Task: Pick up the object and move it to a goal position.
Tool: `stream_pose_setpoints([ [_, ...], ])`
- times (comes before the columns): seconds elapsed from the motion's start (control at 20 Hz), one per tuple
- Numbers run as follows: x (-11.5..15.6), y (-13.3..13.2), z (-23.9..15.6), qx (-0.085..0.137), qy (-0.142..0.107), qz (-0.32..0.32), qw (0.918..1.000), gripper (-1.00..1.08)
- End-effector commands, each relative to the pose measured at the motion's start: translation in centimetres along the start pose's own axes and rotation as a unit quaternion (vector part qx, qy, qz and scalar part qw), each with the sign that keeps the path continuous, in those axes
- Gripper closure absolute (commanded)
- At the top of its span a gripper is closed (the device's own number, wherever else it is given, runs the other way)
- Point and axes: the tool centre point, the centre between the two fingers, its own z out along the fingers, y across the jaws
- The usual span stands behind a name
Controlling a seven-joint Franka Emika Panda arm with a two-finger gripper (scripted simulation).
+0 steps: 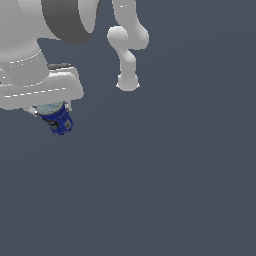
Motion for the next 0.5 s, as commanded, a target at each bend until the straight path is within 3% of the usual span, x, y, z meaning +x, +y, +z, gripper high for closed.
stream_pose_setpoints([
  [0.0, -0.02, 0.75, -0.99, -0.001, 0.002, -0.001, 1.0, 1.08],
  [0.45, -0.02, 1.62, -1.82, -0.001, 0.002, 0.0, 1.0, 1.08],
])
